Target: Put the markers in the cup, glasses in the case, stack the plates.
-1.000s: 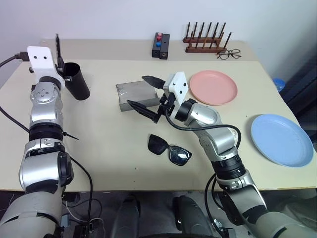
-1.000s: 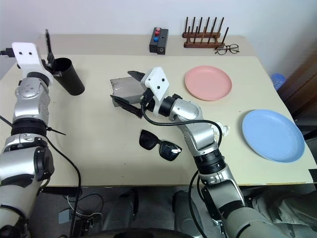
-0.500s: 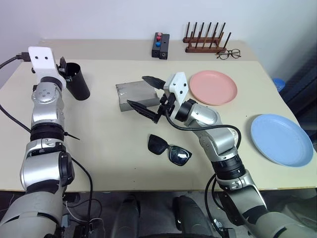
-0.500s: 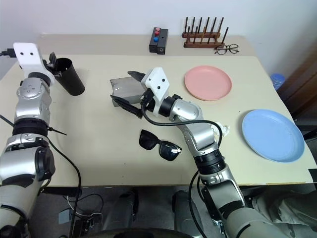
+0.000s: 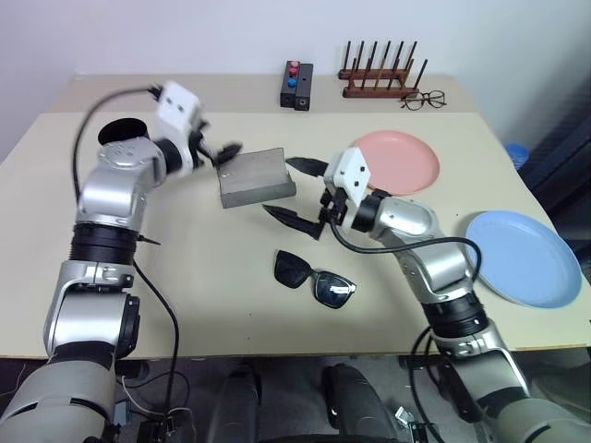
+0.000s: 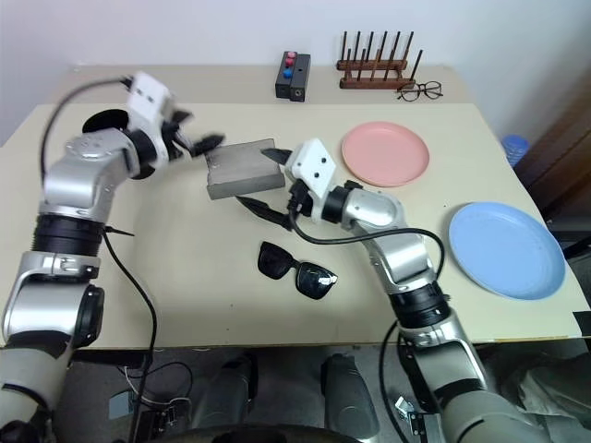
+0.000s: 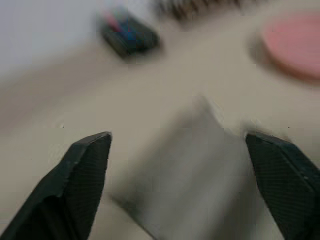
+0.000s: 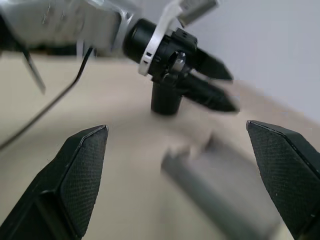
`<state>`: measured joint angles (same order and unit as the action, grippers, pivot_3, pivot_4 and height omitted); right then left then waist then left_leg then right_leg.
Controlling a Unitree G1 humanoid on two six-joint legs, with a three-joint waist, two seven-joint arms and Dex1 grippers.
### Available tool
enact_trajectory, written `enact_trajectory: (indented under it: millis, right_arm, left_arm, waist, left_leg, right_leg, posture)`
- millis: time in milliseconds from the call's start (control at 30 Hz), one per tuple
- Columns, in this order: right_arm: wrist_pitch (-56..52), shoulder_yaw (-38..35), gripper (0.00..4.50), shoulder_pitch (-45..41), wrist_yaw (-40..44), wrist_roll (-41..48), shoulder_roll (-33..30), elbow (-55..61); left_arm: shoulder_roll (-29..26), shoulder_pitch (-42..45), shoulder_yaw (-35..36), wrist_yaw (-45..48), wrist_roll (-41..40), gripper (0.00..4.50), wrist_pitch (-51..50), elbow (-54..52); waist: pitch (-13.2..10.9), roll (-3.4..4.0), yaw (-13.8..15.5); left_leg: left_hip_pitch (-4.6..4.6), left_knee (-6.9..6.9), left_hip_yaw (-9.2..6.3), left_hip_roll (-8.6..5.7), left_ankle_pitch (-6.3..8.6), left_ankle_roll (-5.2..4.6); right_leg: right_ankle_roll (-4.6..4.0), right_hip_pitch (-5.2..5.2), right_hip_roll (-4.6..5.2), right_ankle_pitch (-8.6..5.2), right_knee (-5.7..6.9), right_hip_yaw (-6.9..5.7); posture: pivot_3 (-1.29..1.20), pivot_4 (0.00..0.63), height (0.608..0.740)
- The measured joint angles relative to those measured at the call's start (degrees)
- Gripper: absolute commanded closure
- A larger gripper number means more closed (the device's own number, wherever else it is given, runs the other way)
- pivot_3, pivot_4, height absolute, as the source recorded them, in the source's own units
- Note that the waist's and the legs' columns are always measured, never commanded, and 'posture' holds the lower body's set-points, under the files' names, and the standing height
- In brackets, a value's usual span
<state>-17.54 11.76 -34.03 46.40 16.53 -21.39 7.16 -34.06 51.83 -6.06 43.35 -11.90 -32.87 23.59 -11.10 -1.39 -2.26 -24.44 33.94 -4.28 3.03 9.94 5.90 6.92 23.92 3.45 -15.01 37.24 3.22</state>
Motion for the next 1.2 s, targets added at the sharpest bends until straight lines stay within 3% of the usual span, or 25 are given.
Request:
enact_trajectory:
  millis: [167, 467, 633, 767, 1000, 1200]
  right_arm:
    - [-2.67, -1.70, 0.00, 3.18, 3.60, 0.00, -8.60, 2.50]
    - [-4.17, -6.56, 0.00, 9.18, 2.81, -0.02, -13.63, 5.79]
    - [-5.06, -6.63, 0.00, 10.09, 1.34, -0.06, -13.60, 7.08]
    - [-5.71, -6.66, 0.00, 10.10, 0.65, -0.04, -13.61, 7.54]
    - [-6.18, -7.43, 0.00, 9.95, 0.65, 0.00, -14.44, 8.17]
    - [-6.31, -7.92, 0.00, 9.58, 1.14, -0.02, -15.43, 8.23]
  left_arm:
    - [0.47, 1.32, -6.58, 7.29, 3.52, 0.06, -0.02, 5.42]
    - [3.04, 5.15, -9.03, 15.19, 8.89, 0.06, 6.65, 19.06]
    - [4.72, 7.03, -9.02, 18.75, 10.23, 2.32, 9.26, 24.02]
    - [4.90, 7.45, -8.86, 19.89, 11.10, 4.47, 11.11, 26.24]
    - [3.32, 5.09, -8.23, 24.02, 11.18, 4.47, 16.64, 23.85]
    - [-5.40, -4.61, -7.50, 37.11, 7.14, 4.47, 17.35, 8.91]
  waist:
    - [-0.01, 0.00, -0.23]
    - [-0.02, -0.03, -0.17]
    - [-0.02, -0.03, -0.20]
    - [-0.02, -0.03, -0.18]
    - [-0.03, -0.03, -0.30]
    - [-0.05, 0.01, -0.28]
  left_leg:
    - [-0.02, 0.00, 0.00, 0.00, 0.01, -0.02]
    - [-0.06, 0.02, 0.00, -0.01, 0.02, -0.04]
    - [-0.06, 0.02, 0.00, -0.01, 0.02, -0.04]
    - [-0.07, 0.02, 0.00, -0.01, 0.02, -0.04]
    - [-0.06, 0.01, 0.00, -0.01, 0.02, -0.04]
    - [-0.06, -0.04, 0.00, 0.00, 0.03, -0.05]
  right_leg:
    - [0.00, 0.04, 0.00, -0.02, -0.02, 0.00]
    - [-0.01, 0.04, 0.01, -0.04, -0.06, 0.00]
    - [0.00, 0.04, 0.01, -0.04, -0.06, 0.00]
    - [0.01, 0.04, 0.02, -0.04, -0.06, 0.00]
    - [0.01, 0.04, 0.02, -0.03, -0.05, 0.00]
    - [-0.11, 0.08, 0.02, -0.10, -0.03, 0.01]
  posture:
    - [0.00, 0.150, 0.738]
    - [0.00, 0.150, 0.738]
    - [0.00, 0.150, 0.738]
    - [0.00, 0.150, 0.738]
    - [0.00, 0.150, 0.738]
    - [0.00, 0.150, 0.738]
